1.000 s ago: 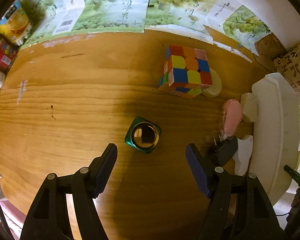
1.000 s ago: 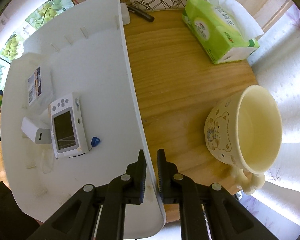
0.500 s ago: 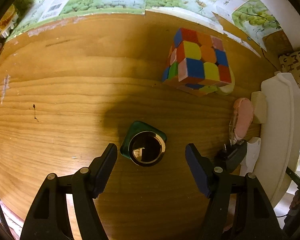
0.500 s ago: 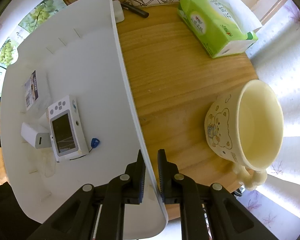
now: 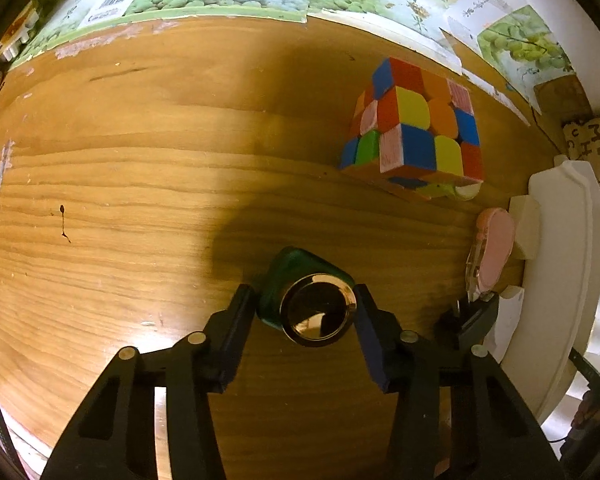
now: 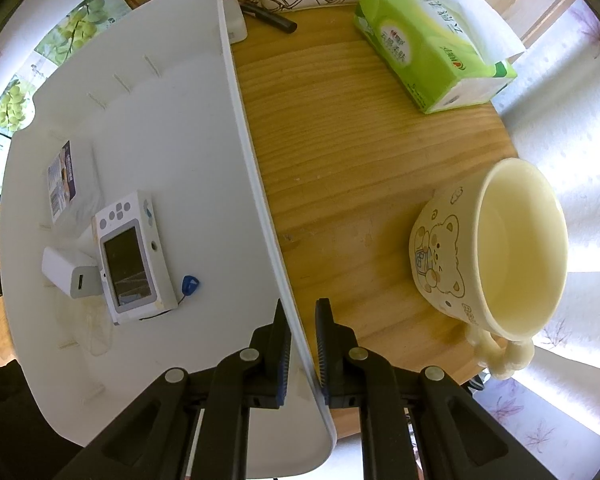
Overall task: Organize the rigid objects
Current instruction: 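Position the left gripper around the green jar and close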
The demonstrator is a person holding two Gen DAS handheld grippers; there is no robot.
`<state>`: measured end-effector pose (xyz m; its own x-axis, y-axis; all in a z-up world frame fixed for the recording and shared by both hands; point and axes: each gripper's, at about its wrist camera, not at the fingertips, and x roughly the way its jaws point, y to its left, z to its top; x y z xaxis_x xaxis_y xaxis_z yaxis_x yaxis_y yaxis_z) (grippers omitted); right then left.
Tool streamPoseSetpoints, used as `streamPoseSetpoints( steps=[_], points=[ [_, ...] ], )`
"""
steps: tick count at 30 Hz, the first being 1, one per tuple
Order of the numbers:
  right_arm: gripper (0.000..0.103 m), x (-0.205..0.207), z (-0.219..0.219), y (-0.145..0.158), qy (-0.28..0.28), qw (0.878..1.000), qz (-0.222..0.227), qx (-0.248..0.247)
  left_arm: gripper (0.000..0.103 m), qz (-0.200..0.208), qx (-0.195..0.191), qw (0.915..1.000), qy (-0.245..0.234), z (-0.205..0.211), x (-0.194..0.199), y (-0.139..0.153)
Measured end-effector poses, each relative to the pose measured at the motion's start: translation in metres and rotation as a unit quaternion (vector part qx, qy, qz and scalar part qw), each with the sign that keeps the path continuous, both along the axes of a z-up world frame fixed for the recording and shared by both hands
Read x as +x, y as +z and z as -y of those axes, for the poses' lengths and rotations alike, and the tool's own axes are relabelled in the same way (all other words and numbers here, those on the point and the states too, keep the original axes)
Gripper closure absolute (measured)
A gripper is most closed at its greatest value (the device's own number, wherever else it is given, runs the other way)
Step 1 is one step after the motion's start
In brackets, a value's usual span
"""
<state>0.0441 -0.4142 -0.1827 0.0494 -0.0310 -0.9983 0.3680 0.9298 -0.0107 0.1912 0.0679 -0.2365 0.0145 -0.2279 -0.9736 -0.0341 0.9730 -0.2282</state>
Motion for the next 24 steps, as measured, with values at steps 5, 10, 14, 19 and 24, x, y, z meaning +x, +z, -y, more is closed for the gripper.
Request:
streamPoseSetpoints(
  steps=[5, 10, 14, 19, 24],
  points=[
    [0.091, 0.000, -0.001, -0.001, 0.001, 1.000, 0.000, 0.001, 0.050, 0.002, 0.001, 1.0000, -0.001, -0.001, 0.002, -0.001],
    [0.091, 0.000, -0.002, -0.001, 0.002, 1.000, 0.000, 0.001, 0.051, 0.000, 0.001, 1.0000, 0.001, -0.001, 0.004, -0.001],
    [0.091, -0.001, -0.002, -0.001, 0.002, 1.000, 0.001, 0.001, 0.051, -0.004, -0.001, 1.0000, 0.004, -0.001, 0.004, 0.000],
    [0.091, -0.001, -0.002, 0.000, 0.002, 1.000, 0.001, 0.000, 0.051, -0.008, 0.003, 1.0000, -0.003, 0.001, 0.001, 0.001],
    [0.091, -0.001, -0.003, 0.000, 0.003, 1.000, 0.003, 0.000, 0.051, -0.007, 0.008, 0.9999, -0.007, 0.002, -0.006, 0.005]
  ],
)
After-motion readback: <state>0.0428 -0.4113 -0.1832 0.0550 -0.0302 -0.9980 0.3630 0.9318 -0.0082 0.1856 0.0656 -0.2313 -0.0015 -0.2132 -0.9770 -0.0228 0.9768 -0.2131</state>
